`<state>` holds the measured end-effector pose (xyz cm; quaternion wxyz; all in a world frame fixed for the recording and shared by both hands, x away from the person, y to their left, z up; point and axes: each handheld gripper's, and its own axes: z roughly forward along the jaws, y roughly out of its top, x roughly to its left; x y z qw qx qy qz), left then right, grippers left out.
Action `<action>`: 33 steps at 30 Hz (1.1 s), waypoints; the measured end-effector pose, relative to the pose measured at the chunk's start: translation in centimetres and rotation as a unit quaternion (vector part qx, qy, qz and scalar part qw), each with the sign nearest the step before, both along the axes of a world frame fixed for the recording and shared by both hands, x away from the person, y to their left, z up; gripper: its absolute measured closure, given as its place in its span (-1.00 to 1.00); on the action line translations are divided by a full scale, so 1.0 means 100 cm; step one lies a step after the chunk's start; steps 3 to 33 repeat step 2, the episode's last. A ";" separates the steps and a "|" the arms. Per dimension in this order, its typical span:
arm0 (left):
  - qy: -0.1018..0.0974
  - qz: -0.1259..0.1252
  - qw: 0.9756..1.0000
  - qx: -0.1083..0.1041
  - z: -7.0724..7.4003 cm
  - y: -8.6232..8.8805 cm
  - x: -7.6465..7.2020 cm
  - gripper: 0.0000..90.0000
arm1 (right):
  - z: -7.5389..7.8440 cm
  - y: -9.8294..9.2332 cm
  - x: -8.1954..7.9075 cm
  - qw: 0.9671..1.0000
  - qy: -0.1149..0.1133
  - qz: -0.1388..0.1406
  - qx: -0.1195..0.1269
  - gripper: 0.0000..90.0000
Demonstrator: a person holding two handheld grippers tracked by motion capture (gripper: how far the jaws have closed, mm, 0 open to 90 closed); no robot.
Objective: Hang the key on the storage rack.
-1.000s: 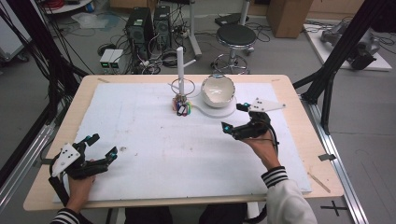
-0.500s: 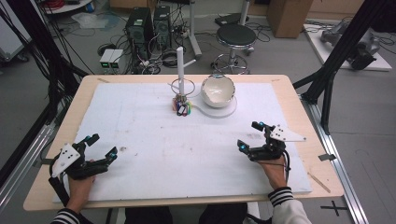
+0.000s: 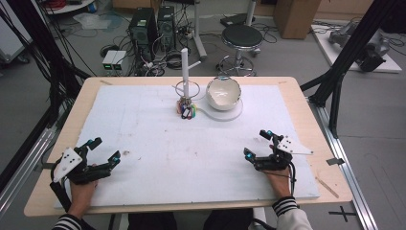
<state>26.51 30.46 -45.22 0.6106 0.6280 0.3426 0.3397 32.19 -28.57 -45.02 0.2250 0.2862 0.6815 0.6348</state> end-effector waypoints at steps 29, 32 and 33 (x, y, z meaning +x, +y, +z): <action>-0.002 0.001 1.000 0.002 0.000 0.000 0.000 -0.70 | 0.000 0.001 0.000 1.000 -0.003 -0.006 -0.005 -0.98; -0.002 0.001 1.000 0.002 0.000 0.000 0.000 -0.70 | 0.000 0.001 0.000 1.000 -0.003 -0.006 -0.005 -0.98; -0.002 0.001 1.000 0.002 0.000 0.000 0.000 -0.70 | 0.000 0.001 0.000 1.000 -0.003 -0.006 -0.005 -0.98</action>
